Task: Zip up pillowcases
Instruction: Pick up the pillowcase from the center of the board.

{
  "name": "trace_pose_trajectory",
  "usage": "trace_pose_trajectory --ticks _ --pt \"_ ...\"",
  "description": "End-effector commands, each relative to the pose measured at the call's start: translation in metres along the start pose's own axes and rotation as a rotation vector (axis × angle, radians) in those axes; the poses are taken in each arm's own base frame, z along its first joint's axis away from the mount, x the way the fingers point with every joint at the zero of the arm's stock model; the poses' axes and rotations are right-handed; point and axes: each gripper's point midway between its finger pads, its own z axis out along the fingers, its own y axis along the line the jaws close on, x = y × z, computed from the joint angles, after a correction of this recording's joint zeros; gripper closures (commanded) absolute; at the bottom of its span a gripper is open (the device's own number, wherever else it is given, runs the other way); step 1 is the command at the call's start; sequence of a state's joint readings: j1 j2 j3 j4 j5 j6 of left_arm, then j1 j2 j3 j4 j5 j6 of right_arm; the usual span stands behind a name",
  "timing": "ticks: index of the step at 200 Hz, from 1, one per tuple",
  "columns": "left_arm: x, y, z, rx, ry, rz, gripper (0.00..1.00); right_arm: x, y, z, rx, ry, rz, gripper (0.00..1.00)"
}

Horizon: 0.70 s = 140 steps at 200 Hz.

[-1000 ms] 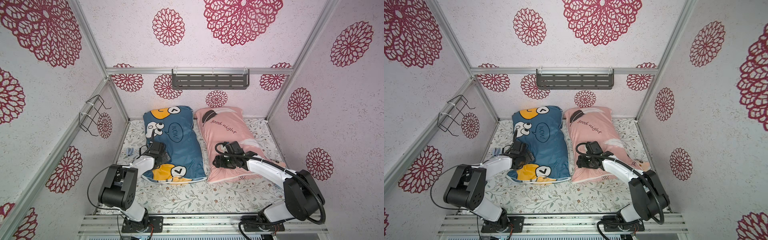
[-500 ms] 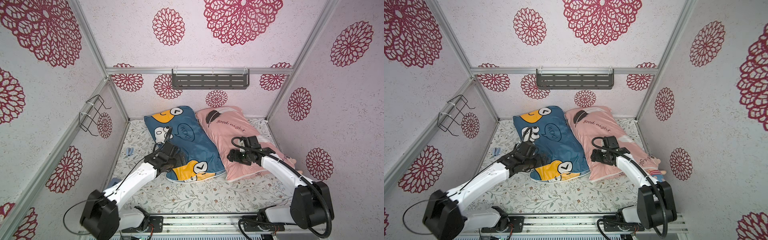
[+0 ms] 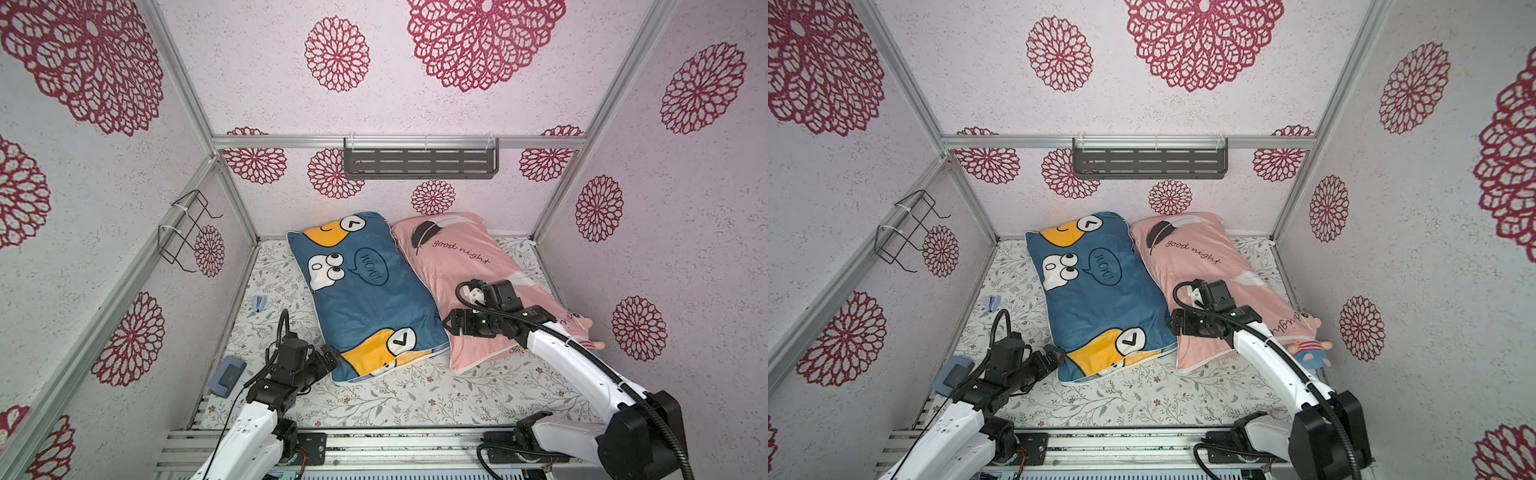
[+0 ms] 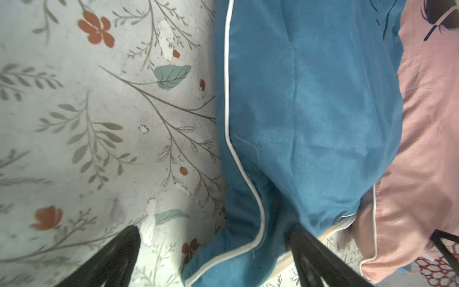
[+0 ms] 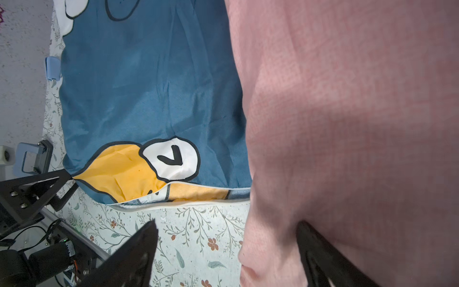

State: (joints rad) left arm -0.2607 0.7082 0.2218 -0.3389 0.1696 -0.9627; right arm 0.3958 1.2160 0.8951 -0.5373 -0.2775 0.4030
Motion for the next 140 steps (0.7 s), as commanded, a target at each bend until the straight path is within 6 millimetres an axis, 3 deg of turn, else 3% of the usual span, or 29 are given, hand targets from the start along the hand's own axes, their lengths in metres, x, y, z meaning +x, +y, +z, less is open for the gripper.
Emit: trace_pose_trajectory --ticks 1,38,60,101,114,126,140 --pt "-0.003 -0.031 0.000 0.167 0.005 -0.017 0.05 -0.003 0.008 -0.004 -0.028 -0.005 0.004 0.12" --pt "0.031 -0.030 -0.004 0.153 0.141 0.015 0.14 0.004 0.009 0.003 -0.031 0.032 0.003 0.12" --pt "0.050 -0.028 -0.004 0.138 0.206 0.011 0.26 0.007 0.018 0.010 -0.056 0.049 -0.005 0.12" --pt "0.066 -0.019 -0.004 0.089 0.264 0.027 0.28 0.010 0.029 0.019 -0.080 0.071 -0.024 0.13" --pt "0.068 -0.015 -0.004 0.074 0.274 0.024 0.22 0.011 0.033 0.021 -0.088 0.077 -0.029 0.13" --pt "0.073 -0.005 -0.004 0.034 0.286 0.026 0.01 0.012 0.034 0.022 -0.092 0.079 -0.032 0.13" --pt "0.079 0.007 0.000 0.018 0.292 0.006 0.02 0.012 0.035 0.024 -0.095 0.081 -0.031 0.13"
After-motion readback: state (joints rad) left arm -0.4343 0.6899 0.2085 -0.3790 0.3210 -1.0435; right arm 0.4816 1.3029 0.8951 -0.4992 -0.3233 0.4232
